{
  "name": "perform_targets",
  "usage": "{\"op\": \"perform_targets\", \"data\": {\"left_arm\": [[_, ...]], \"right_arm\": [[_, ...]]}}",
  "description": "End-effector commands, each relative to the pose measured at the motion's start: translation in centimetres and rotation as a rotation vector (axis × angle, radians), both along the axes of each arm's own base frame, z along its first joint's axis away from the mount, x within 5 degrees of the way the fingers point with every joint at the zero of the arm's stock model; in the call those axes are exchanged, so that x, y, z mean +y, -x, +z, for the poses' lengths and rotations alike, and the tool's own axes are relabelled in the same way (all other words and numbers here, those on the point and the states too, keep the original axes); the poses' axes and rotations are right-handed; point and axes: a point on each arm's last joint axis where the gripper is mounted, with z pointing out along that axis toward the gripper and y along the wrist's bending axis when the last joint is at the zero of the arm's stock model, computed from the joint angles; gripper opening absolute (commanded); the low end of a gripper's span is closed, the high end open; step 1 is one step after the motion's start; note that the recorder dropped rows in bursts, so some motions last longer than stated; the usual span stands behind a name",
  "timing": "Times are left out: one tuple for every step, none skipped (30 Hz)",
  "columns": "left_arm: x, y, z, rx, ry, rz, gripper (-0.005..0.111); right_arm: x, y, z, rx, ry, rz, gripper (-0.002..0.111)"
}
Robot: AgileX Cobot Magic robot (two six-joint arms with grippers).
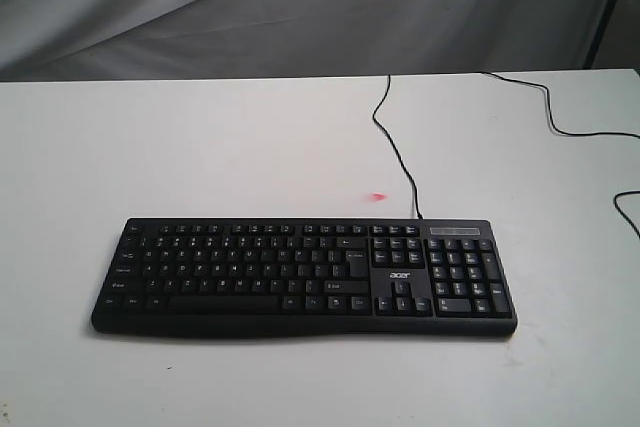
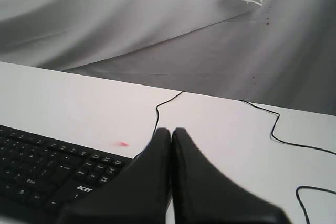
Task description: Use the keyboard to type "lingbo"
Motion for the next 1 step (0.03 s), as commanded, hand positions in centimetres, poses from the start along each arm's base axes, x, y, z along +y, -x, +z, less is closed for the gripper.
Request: {"op": "perform_targets", "data": {"left_arm": [[-0.02,-0.05,-0.13,0.002,0.003,-0.004,0.001]], "right_arm": [[-0.05,0.04,-0.1,-0.001,0.005,-0.008,0.0]]}}
